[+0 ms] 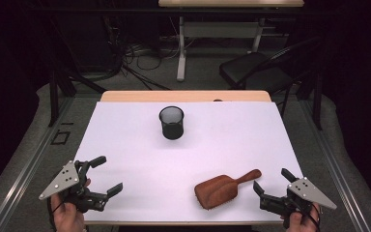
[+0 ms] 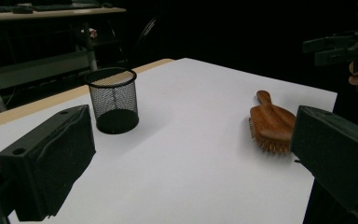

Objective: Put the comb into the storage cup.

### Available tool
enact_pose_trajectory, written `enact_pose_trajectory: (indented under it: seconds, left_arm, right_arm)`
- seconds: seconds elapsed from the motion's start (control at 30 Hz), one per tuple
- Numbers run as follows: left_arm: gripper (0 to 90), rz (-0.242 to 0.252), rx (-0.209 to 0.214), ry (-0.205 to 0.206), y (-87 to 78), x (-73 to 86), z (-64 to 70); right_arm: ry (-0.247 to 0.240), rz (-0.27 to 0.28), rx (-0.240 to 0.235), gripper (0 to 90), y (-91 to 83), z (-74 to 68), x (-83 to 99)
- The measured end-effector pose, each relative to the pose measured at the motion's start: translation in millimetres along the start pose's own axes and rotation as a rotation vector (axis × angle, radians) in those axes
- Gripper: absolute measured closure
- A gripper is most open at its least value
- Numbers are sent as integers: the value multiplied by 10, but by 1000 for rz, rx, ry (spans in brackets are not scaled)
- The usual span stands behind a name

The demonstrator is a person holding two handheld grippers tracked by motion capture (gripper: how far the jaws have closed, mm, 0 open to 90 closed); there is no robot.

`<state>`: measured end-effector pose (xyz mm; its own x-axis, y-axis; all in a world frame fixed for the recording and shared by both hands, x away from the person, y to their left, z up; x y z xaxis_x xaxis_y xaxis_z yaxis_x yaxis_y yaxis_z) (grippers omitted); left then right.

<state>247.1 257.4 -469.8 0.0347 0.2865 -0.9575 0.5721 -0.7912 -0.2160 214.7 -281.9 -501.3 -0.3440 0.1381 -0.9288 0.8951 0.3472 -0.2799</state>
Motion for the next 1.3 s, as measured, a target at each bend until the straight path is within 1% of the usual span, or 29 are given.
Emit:
enact_pose_trajectory:
  seconds: [0.03, 0.07, 0.2, 0.23, 0.27, 0.37, 0.4, 0.43, 0.47, 0.5, 0.53, 0.57, 0.6, 0.63, 0.7, 0.77, 0.83, 0.9, 0.93, 0.97, 1.03, 1.07, 1.1, 1.17, 1.2, 1.23, 1.27, 1.3]
  left_arm:
    - [2, 11, -9, -6, -4, -4, -2]
    - [2, 13, -9, -6, -5, -3, -3]
    - [2, 8, 0, -8, 10, 10, 1]
    - [2, 4, 8, -7, 15, 14, 5]
    - [2, 3, 6, -3, 22, 18, 12]
    - [2, -1, 13, -2, 34, 25, 18]
    - [2, -9, 12, 3, 39, 29, 25]
    - [2, -9, 12, 3, 39, 29, 25]
    - [2, -12, 21, 2, 39, 32, 34]
    - [2, -12, 21, 2, 39, 32, 34]
    - [2, -14, 13, 7, 43, 33, 41]
    - [2, -17, 14, 10, 45, 32, 41]
    - [2, -17, 14, 10, 45, 32, 41]
    - [2, -17, 19, 8, 47, 32, 45]
    - [2, -17, 16, 8, 42, 30, 52]
    - [2, -18, 15, 9, 28, 27, 58]
    - [2, -20, 12, 9, 21, 27, 58]
    - [2, -19, 8, 6, 12, 29, 58]
    - [2, -18, 4, 4, 9, 31, 59]
    - [2, -20, 0, 3, 2, 30, 59]
    - [2, -19, -1, 2, -4, 31, 60]
    - [2, -21, -2, 3, -7, 32, 59]
    - [2, -21, -5, 2, -10, 32, 59]
    - [2, -21, -7, -3, -17, 34, 51]
    - [2, -21, -7, -3, -17, 34, 51]
    - [2, -18, -9, -5, -19, 36, 49]
    - [2, -19, -13, -6, -25, 36, 50]
    - [2, -19, -13, -6, -25, 36, 50]
  right_arm:
    - [-1, -5, -5, 0, 1, 3, 4]
    - [-1, -12, -9, 0, 4, 6, 9]
    - [15, -21, -12, 0, 26, 20, 1]
    - [21, -22, -12, 0, 33, 21, -2]
    - [21, -27, -10, 0, 36, 20, -5]
    - [15, -31, -10, 0, 42, 18, -11]
    - [-5, -39, -11, 0, 51, 29, -14]
    - [-10, -45, -9, 0, 57, 39, -14]
    - [-9, -56, -2, 0, 58, 50, -8]
    - [-9, -56, -1, 0, 70, 67, -1]
    - [-1, -72, -9, 0, 77, 86, 3]
    - [9, -81, -14, 0, 93, 105, 5]
    - [9, -81, -14, 0, 93, 105, 5]
    - [39, -111, -5, 0, 133, 141, 5]
    - [59, -139, 4, 0, 168, 173, 18]
    - [63, -168, 9, 0, 188, 183, 25]
    - [37, -169, 19, 0, 194, 172, 22]
    - [30, -177, 23, 10, 197, 164, 16]
    - [19, -178, 23, 25, 197, 156, 9]
    - [0, -172, 34, 68, 209, 145, -3]
    - [1, -171, 35, 111, 233, 147, -13]
    - [5, -176, 38, 156, 245, 151, -21]
    - [6, -180, 44, 171, 261, 157, -28]
    - [16, -184, 39, 280, 304, 170, -39]
    - [16, -184, 39, 280, 304, 170, -39]
    - [11, -197, 44, 353, 329, 185, -54]
    - [13, -193, 35, 395, 353, 183, -56]
    - [13, -193, 35, 395, 353, 183, -56]
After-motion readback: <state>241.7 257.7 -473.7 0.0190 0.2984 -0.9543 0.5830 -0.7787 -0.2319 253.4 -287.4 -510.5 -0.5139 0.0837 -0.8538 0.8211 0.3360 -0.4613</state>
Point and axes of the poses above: each handheld gripper's, and its own axes: y roughly forward along the jaws, x roughly out of its underside, z roughly to its right, the point moved 1 cm from there along y, roughly forward along the jaws, and after that the axes turned 13 degrees about y, right-handed, at the moved point
